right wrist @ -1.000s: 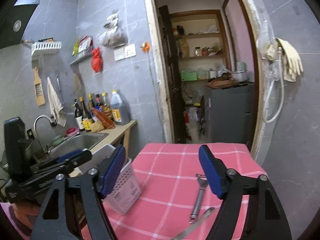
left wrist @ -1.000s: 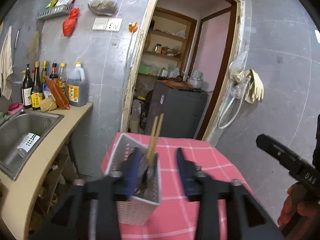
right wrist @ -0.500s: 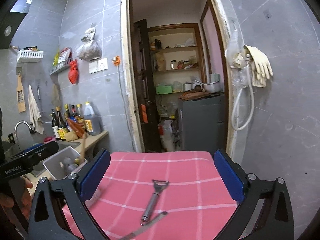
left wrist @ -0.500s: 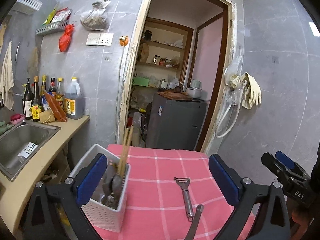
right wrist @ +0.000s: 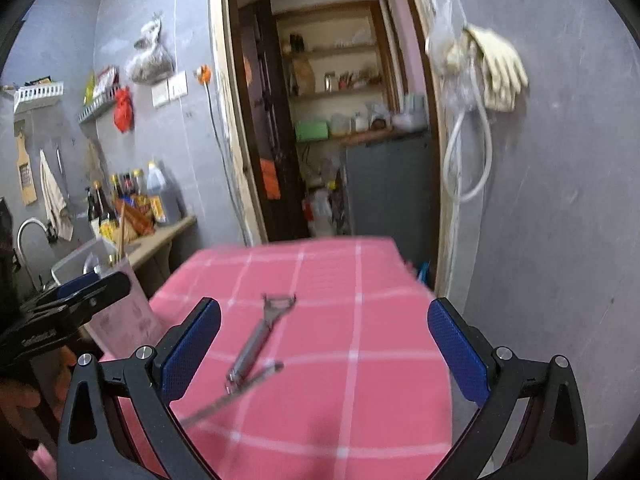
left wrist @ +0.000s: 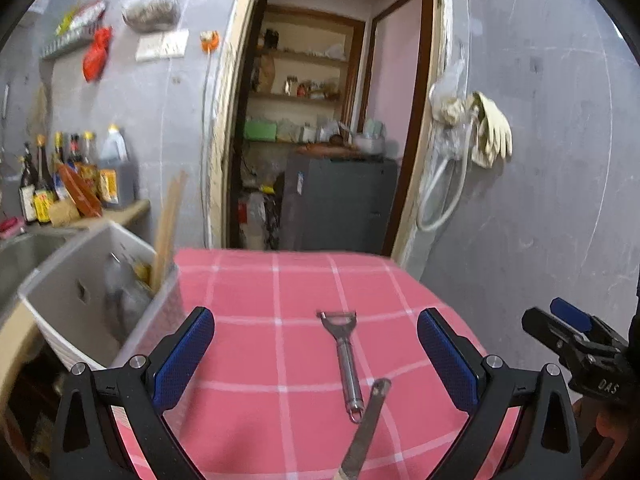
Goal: Organize utensils
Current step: 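Withdraw both tools from the caddy back over the peeler and knife, then lower the left tool onto the peeler handle and close it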
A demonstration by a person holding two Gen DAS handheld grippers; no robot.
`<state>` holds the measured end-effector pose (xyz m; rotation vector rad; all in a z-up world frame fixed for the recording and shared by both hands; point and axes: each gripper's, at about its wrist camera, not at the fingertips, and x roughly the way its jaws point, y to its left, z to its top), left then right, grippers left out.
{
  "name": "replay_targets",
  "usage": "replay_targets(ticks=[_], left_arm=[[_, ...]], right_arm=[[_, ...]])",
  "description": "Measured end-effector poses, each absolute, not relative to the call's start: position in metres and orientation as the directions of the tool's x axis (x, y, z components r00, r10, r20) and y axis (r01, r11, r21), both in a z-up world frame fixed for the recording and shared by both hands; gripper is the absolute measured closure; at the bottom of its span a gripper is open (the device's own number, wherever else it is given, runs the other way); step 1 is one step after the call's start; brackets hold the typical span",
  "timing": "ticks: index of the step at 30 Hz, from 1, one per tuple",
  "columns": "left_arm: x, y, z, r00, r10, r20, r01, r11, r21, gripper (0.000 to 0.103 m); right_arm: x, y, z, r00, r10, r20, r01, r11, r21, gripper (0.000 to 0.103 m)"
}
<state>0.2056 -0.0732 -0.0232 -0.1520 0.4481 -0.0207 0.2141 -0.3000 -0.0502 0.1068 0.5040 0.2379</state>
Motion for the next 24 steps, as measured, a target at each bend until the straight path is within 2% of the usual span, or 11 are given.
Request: replay_targets(ticks=[6,8,9,10,14,16,19,24], left_arm=[[0.236,-0.073,-0.06,0.829,-0.133,-0.543,0.025,0.979,-0.202,0.001],[0.246,-0.074,-0.07,0.807,-0.151,-0.571,0.029,0.976,-0.217,0.003],[0.25,-0.074,-0.075,0.798,-0.159,-0.581,0.029,0.974,-0.227,0.004],[0.254,-0.074,-0.079,0.79,-0.17,-0.59,0.03,0.971,-0.239,0.009],[0.275,-0.075,-0.1,0.734,-0.219,-0.643,0.038,0.958,-0.284,0.028],[0.284,-0.075,-0.11,0.708,-0.249,-0.661,0.048,0.951,-0.307,0.034],[0.295,-0.079,-0.122,0.672,-0.277,-0.687,0.065,0.946,-0.318,0.043],[0.314,-0.084,-0.136,0.616,-0.31,-0.724,0.075,0.938,-0.338,0.056]], right_arm=[[0.229,-0.306,-0.095,0.756,0.31,-0.576,-0.216,0.95,0.227,0.002],[0.234,-0.305,-0.107,0.731,0.335,-0.595,-0.228,0.941,0.25,0.005],[0.237,-0.304,-0.112,0.717,0.343,-0.606,-0.231,0.938,0.257,0.011],[0.238,-0.303,-0.117,0.707,0.351,-0.613,-0.236,0.935,0.264,0.019],[0.245,-0.297,-0.135,0.661,0.395,-0.638,-0.254,0.918,0.305,0.032],[0.248,-0.293,-0.143,0.644,0.406,-0.649,-0.259,0.913,0.314,0.04],[0.251,-0.287,-0.151,0.628,0.417,-0.657,-0.26,0.908,0.328,0.046],[0.252,-0.277,-0.159,0.614,0.423,-0.667,-0.264,0.906,0.331,0.048]])
